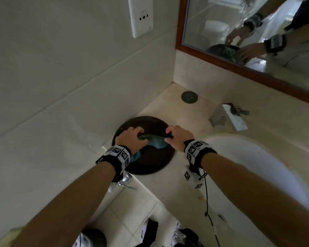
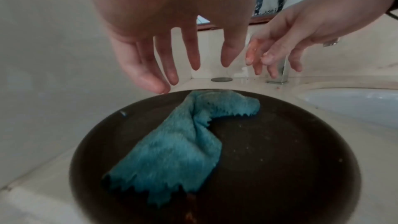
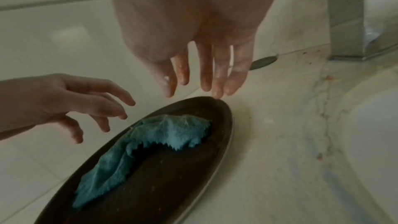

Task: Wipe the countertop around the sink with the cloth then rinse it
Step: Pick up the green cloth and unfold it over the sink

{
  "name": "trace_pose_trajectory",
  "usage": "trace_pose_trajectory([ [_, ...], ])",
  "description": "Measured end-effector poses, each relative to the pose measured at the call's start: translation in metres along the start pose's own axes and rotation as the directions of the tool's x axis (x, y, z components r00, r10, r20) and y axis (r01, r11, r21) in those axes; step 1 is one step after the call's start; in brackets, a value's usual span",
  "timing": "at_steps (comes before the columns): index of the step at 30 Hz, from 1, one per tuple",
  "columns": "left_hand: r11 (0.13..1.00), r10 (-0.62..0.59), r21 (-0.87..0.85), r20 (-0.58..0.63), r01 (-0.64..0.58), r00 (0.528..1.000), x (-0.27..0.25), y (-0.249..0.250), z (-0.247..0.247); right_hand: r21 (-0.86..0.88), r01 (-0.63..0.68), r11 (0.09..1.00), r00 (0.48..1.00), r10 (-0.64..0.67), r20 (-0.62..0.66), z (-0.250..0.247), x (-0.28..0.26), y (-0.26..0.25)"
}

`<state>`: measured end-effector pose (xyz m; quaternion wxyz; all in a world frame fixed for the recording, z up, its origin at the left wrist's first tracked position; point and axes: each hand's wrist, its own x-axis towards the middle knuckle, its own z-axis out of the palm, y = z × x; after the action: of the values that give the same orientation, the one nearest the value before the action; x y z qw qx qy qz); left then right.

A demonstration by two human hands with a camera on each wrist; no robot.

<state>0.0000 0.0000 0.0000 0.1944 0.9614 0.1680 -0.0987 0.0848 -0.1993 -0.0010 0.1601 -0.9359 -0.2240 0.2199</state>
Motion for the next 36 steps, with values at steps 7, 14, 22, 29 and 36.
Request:
trace_pose_trajectory([
  [7,1.000,-0.004,-0.011,0.155,0.005,0.988,0.005,-0.020,0.022,-0.030,0.120,0.992,0.982,-0.114,0.151,0.023,0.018,-0.011],
  [14,1.000,-0.009,-0.003,0.156,0.010,0.988,0.012,-0.020,0.034,-0.156,0.144,0.977,0.973,-0.111,0.204,0.035,0.031,-0.017],
  [22,1.000,-0.018,0.014,0.111,0.016,0.994,0.023,-0.022,0.044,-0.252,0.177,0.951,0.981,-0.151,0.119,0.047,0.036,-0.018],
  [29,1.000,-0.020,0.004,0.084,0.020,0.996,0.028,-0.022,0.041,-0.229,0.144,0.963,0.989,-0.133,0.064,0.043,0.039,-0.019],
  [36,0.997,0.051,-0.055,0.074,-0.047,0.996,0.027,-0.021,0.026,-0.161,0.120,0.980,0.993,-0.115,0.040,0.025,0.031,-0.020],
])
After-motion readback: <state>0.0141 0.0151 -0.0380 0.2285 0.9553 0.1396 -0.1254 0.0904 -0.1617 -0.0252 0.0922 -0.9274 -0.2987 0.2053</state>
